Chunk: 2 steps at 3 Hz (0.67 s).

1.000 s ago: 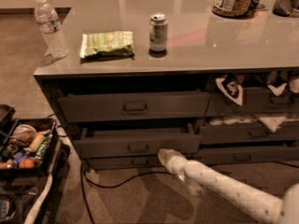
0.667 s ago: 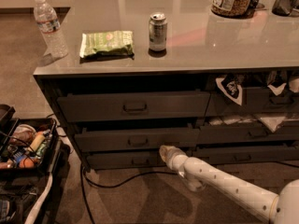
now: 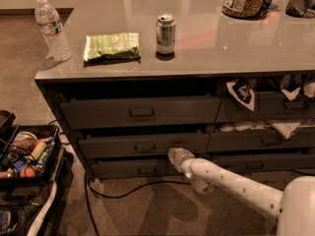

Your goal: Close middle drawer

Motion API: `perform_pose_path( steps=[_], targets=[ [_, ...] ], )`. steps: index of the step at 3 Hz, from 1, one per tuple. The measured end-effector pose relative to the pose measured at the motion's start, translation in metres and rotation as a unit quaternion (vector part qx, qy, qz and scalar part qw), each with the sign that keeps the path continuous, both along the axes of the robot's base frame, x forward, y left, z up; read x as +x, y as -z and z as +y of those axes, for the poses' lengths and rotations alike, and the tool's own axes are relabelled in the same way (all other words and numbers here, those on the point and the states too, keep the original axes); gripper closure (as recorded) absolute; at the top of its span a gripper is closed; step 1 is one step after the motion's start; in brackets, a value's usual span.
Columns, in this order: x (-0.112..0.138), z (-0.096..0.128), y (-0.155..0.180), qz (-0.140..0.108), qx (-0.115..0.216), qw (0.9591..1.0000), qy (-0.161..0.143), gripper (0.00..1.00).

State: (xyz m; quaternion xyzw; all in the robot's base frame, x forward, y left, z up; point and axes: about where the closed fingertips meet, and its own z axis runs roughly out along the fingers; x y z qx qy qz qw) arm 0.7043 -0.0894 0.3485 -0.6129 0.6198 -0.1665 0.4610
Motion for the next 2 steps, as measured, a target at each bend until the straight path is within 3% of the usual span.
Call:
perform_pose_path(
  steps=[1,2],
  targets=[
    [-0.017,0.001,-0.001,0.020,-0.013,0.9997,-0.006,1.00],
    [-0.056,-0.011,-0.012,0.057,-0.035,0.9977,-0.013,1.00]
  ],
)
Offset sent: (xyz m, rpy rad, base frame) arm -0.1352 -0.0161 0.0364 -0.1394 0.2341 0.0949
